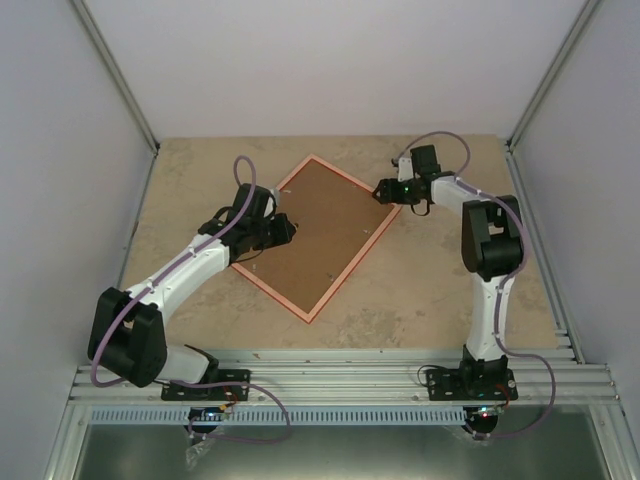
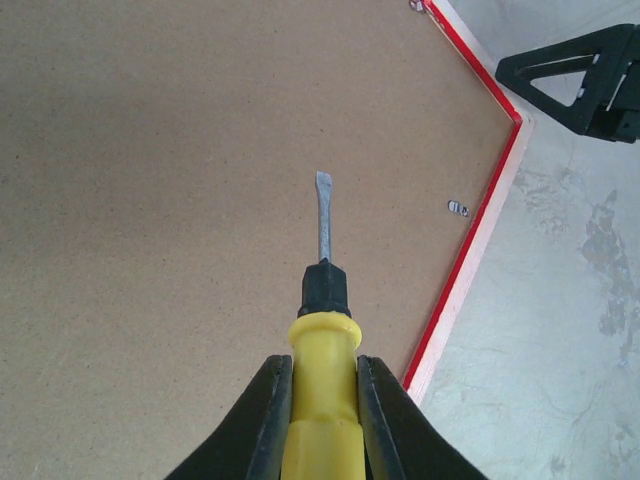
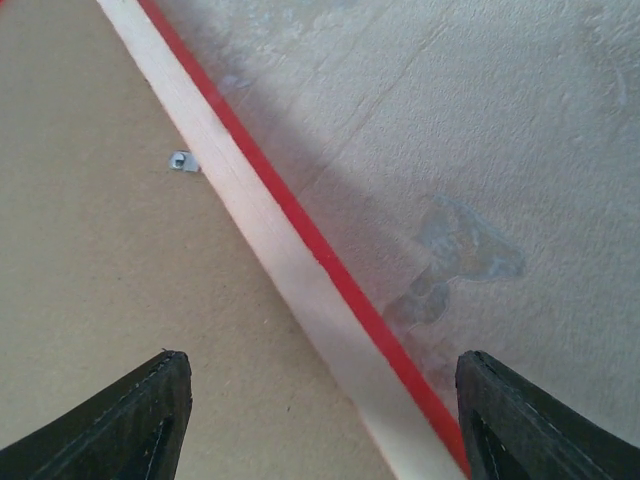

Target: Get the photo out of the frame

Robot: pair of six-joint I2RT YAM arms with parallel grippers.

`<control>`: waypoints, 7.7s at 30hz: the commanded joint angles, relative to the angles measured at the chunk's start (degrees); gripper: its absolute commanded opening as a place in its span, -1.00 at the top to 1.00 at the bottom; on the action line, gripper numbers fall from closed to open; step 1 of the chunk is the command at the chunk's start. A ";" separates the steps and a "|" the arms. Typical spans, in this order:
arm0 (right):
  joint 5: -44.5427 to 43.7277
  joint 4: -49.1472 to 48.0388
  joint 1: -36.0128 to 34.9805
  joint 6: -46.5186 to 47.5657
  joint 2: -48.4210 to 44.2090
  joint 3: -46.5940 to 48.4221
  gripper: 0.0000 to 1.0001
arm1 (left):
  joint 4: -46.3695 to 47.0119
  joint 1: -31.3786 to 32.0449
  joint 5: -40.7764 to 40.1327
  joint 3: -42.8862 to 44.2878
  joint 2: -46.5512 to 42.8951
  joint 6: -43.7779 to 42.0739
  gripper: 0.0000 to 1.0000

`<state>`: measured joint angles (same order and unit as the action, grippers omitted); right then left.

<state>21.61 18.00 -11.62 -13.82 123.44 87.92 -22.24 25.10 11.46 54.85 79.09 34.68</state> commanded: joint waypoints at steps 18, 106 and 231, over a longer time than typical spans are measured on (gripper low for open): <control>8.88 -1.17 -2.45 1.82 -6.96 -16.20 -0.06 | -0.49 -0.45 4.35 2.88 2.51 -2.02 1.00; -2.95 -7.25 -15.58 -8.27 -25.90 -41.25 0.72 | 3.97 10.56 6.15 15.67 25.17 -2.08 1.00; -4.40 -7.54 -14.05 -8.98 -25.42 -40.06 0.71 | -14.63 18.58 -7.17 27.11 29.34 -10.17 1.00</control>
<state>17.74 9.96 -26.48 -21.67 98.08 48.62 -35.05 43.92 5.13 81.52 108.16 24.10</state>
